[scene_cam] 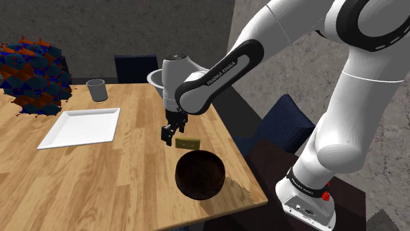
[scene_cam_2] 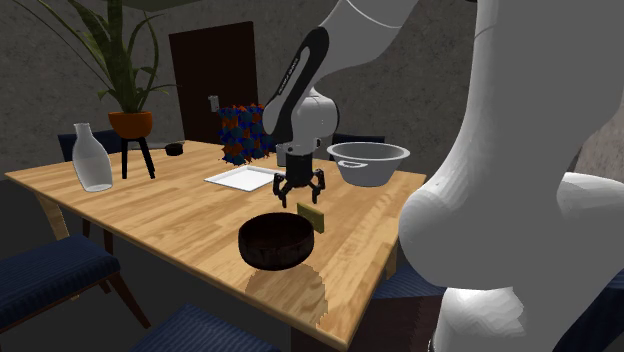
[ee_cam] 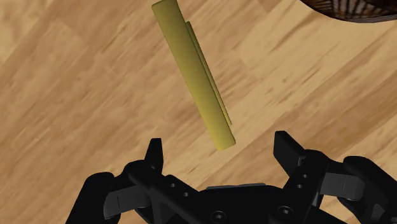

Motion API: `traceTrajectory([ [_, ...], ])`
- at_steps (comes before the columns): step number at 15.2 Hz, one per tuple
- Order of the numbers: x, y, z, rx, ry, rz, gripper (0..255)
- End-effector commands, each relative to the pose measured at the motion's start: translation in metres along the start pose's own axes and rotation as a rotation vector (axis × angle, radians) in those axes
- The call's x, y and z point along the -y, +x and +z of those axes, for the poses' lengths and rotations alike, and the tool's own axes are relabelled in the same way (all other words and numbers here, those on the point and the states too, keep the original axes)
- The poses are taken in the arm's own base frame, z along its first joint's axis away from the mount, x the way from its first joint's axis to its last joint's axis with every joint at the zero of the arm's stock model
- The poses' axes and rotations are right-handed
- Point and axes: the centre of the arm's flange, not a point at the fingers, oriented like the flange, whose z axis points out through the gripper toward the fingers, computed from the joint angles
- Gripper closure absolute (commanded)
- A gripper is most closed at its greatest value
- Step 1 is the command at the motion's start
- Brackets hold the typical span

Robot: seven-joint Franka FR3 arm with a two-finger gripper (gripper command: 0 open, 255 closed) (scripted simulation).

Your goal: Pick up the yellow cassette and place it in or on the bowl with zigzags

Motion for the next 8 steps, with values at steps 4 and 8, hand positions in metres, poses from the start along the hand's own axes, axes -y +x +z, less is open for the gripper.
traceTrajectory([
  [4,0.0001,0.0001,0.0009,0.000,0.000,0.000,0],
  [8,0.0001,0.0001,0.0009,0.000,0.000,0.000,255],
])
